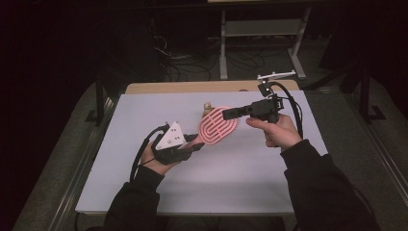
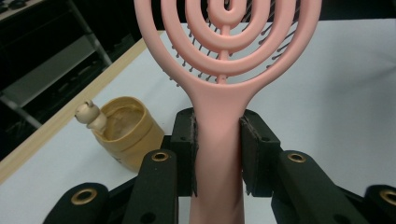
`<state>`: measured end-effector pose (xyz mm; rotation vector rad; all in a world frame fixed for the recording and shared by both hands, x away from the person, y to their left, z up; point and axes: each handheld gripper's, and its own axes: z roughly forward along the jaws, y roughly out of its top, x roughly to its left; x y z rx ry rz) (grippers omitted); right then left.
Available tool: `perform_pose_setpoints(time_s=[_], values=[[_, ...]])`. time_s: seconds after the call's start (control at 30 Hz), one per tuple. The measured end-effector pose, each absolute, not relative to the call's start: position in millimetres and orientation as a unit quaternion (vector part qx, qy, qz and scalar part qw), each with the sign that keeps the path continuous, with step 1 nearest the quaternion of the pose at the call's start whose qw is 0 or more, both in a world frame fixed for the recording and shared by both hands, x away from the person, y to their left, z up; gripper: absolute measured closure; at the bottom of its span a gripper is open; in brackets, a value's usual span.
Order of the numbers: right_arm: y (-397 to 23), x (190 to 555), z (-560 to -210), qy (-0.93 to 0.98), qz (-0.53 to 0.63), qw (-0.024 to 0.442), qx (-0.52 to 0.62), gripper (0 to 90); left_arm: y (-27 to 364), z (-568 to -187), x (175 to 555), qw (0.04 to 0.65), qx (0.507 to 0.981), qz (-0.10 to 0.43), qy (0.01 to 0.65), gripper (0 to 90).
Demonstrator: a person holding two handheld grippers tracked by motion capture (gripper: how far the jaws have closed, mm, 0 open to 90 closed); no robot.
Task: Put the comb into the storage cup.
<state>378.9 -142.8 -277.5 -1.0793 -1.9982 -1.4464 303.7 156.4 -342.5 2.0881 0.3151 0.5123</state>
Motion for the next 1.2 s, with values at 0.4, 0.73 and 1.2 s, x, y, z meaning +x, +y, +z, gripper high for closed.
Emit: perform_pose_setpoints(time_s=[0.4,0.73,1.2], values=[[-132.9,372.3,-262.2,-0.746,-0.514,0.198,-0.375,63.0,155.7,-342.3,304.0,0.468,0.854,0.19,0.127,68.0],[-132.0,372.7,-256.0,-0.751,-0.509,0.187,-0.377,63.1,158.6,-343.1,307.0,0.477,0.848,0.186,0.139,63.6],[-130.6,375.3,-254.4,-0.753,-0.503,0.181,-0.385,63.1,163.3,-346.0,306.5,0.483,0.84,0.192,0.158,44.2]])
